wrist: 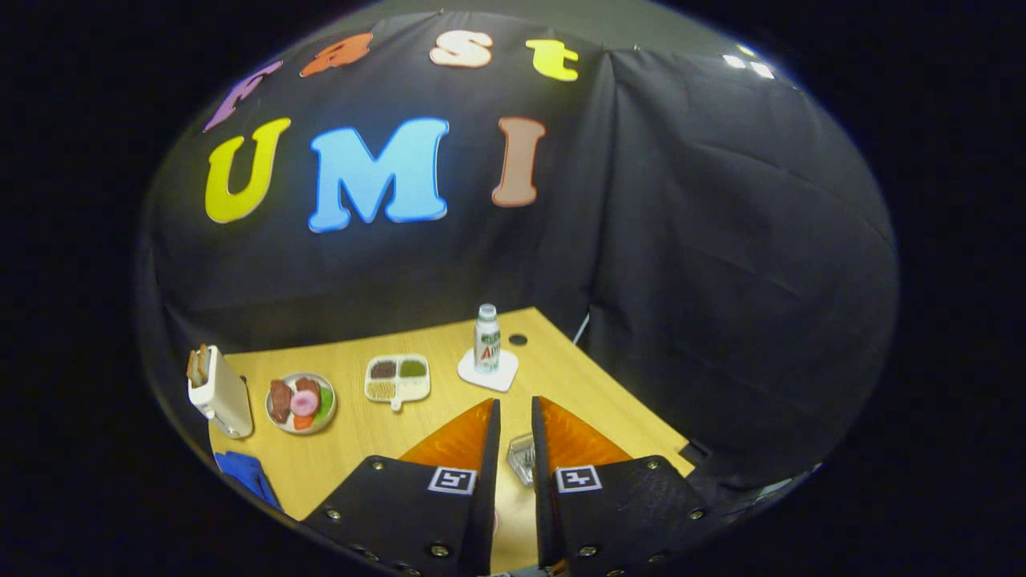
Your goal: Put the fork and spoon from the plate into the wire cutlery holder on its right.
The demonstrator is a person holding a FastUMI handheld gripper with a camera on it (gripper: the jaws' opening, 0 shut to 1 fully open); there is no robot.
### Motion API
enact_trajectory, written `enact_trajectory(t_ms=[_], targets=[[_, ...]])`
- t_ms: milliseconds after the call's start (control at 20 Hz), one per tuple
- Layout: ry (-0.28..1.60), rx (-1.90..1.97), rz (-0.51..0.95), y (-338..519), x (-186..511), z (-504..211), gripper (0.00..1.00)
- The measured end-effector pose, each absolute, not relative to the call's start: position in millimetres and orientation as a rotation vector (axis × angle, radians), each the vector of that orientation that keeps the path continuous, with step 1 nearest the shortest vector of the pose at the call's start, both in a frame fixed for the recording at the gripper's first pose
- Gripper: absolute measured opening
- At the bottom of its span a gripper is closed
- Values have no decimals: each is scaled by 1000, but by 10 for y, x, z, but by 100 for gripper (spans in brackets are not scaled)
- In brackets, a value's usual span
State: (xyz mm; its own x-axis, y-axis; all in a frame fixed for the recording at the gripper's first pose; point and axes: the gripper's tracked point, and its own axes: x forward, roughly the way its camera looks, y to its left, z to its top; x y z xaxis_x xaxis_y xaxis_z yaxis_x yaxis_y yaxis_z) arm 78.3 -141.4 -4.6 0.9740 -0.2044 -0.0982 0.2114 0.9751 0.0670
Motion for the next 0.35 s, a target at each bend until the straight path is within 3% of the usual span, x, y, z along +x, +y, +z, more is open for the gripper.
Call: enact_trajectory(t_ms=[350], targets=[[-102,118,-237,-1416,567,473,22]])
